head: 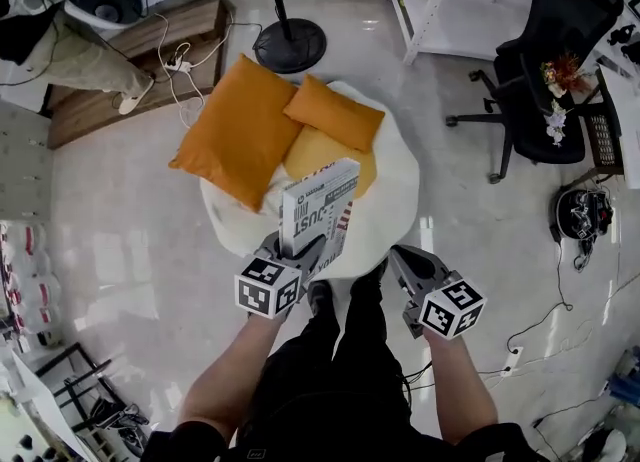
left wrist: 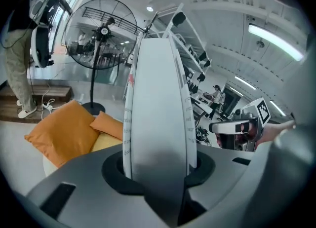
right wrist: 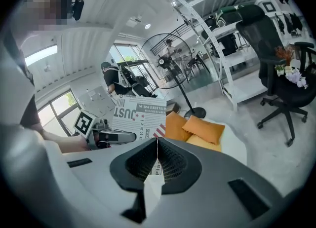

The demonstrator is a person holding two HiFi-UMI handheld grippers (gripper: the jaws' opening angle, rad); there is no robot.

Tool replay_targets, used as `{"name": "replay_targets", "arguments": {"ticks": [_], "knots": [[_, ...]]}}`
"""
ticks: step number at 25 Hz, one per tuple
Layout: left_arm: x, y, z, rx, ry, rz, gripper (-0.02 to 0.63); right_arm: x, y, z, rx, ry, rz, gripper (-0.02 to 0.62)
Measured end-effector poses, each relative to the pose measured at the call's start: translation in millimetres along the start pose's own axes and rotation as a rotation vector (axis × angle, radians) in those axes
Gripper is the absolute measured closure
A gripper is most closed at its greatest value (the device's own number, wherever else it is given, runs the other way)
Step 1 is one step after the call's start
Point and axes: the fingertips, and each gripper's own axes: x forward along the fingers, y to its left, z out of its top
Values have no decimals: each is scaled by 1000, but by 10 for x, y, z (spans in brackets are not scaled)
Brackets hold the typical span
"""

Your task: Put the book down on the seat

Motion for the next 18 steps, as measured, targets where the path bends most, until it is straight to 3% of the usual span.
{"name": "replay_targets", "arguments": {"ticks": [9,18], "knots": [[1168,337,-456,-96,107,5,453,495,-749,-218,14,78,23,579],[2380,678,-1169,-139,261,-31,453,1123,-1531,-818,76,156,39,580]]}}
